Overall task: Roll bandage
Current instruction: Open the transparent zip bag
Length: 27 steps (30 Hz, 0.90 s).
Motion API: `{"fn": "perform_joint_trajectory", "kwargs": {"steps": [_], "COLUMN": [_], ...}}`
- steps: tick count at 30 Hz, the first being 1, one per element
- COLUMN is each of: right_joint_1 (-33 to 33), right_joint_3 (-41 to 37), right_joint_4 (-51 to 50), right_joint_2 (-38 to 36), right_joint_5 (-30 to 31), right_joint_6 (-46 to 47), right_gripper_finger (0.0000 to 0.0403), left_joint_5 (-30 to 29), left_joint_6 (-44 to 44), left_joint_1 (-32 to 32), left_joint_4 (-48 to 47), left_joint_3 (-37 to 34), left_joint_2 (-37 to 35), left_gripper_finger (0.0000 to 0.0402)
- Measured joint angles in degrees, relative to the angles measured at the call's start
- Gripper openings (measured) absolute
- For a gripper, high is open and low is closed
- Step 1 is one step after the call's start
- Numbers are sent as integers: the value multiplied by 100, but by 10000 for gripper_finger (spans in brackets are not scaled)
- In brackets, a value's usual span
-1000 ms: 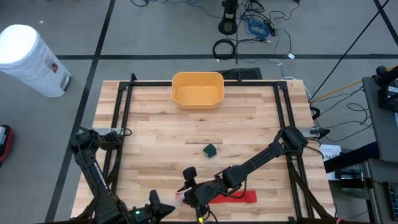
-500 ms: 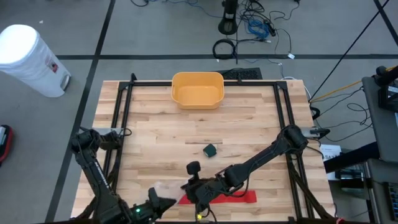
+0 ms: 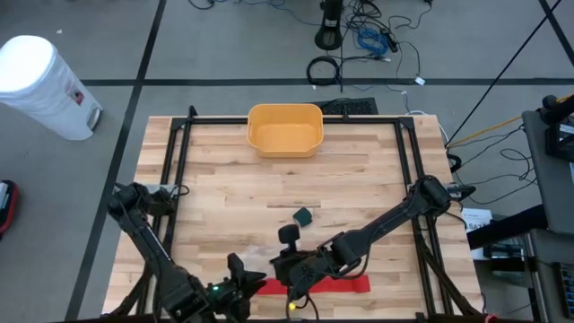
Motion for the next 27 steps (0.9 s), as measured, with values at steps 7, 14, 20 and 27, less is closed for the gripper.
{"fn": "perform_joint_trajectory", "kwargs": {"steps": [7, 14, 20, 27], "right_joint_1": [-227, -274, -272, -332], "right_joint_3": [0, 0, 0, 0], "right_joint_4": [-306, -343, -415, -449], "right_joint_2": [0, 2, 4, 7], "right_joint_5": [18, 13, 9, 3], "right_joint_6": [190, 216, 216, 184], "right_gripper_finger": [0, 0, 0, 0], "left_joint_5": [-47, 516, 781, 936], "left_joint_6": [-369, -378, -377, -379], "left_joint_1": [-113, -209, -228, -223], "left_joint_4": [24, 65, 171, 304], "left_joint_3": [0, 0, 0, 0], "left_joint_2": [0, 0, 0, 0], "left_gripper_finger": [138, 139, 139, 139]}}
